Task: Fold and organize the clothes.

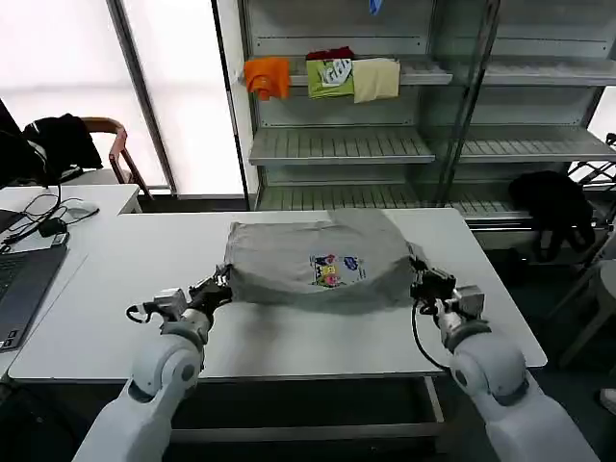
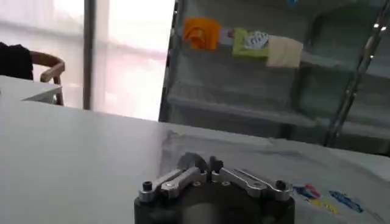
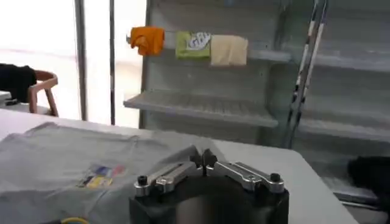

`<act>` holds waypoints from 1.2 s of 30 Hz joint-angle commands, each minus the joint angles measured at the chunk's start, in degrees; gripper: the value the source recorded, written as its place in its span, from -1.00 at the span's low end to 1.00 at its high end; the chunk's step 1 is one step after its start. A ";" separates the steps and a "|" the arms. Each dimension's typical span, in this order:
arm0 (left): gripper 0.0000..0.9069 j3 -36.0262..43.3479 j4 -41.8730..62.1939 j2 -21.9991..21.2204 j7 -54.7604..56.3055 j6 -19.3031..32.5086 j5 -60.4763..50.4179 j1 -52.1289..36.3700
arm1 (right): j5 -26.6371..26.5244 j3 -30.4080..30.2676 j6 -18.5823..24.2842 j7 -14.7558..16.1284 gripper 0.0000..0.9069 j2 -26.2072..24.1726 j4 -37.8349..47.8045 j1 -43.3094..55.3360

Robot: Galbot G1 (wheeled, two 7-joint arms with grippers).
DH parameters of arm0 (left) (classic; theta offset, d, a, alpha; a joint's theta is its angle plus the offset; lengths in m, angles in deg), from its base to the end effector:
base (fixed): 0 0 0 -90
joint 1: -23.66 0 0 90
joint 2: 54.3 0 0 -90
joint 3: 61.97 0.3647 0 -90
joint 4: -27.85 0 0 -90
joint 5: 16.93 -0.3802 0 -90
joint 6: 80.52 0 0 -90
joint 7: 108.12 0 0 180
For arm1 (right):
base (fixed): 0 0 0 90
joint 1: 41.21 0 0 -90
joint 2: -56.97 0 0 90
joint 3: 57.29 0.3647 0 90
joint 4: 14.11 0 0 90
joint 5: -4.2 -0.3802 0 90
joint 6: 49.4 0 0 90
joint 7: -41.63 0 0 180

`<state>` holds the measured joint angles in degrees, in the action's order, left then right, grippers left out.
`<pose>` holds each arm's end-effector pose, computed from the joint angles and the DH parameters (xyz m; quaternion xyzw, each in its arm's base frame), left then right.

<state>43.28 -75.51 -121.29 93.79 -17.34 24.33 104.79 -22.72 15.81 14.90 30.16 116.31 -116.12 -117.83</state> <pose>0.3978 0.0187 -0.2343 -0.0304 -0.9857 0.0845 0.1427 0.4158 -0.0526 -0.2103 0.0633 -0.9915 0.0834 0.0774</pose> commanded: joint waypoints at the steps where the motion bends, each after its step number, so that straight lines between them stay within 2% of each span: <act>1: -0.96 2.87 12.02 -3.04 -0.28 1.97 -1.85 -8.92 | 2.30 -2.37 2.04 1.17 -1.00 0.99 8.28 7.01; 13: -0.96 3.27 17.40 -2.99 -2.38 4.11 -5.47 -11.07 | 3.34 -2.20 3.89 1.92 -1.00 1.32 10.70 5.46; 19: -0.93 3.68 17.24 -1.66 -4.98 2.10 -7.61 -10.30 | 3.77 -2.45 4.16 2.21 -1.00 1.68 11.13 4.85; 28: -0.93 3.55 15.77 -0.65 -7.00 1.86 -9.17 -8.09 | 4.04 -2.83 4.04 2.49 -1.00 1.76 11.22 3.82; 30: -0.80 3.58 15.65 -0.56 -7.33 1.87 -9.49 -7.91 | 4.07 -2.88 4.05 2.44 -1.00 1.77 11.07 3.48; 31: -0.36 3.61 15.60 -0.52 -7.41 1.89 -9.68 -7.85 | 4.07 -2.85 4.03 2.46 -1.00 1.73 11.00 3.32; 32: -0.33 3.63 15.54 -0.46 -7.53 1.89 -9.80 -7.81 | 4.09 -2.82 4.02 2.46 -0.96 1.70 10.92 3.17; 33: -0.33 3.65 15.30 -0.34 -7.85 1.90 -9.93 -7.68 | 4.09 -2.64 3.98 2.41 -0.76 1.64 10.77 2.97; 35: -0.33 3.68 14.93 -0.19 -8.25 1.86 -10.19 -7.52 | 4.06 -2.53 3.86 2.18 -0.62 1.54 10.67 2.71; 36: -0.33 3.68 14.64 -0.07 -8.32 1.86 -10.38 -7.41 | 3.99 -2.26 3.66 2.09 -0.62 1.42 10.51 2.40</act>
<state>46.81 -60.39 -121.77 87.11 -15.18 15.59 96.89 -18.92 13.56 18.46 32.31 117.58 -105.91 -115.29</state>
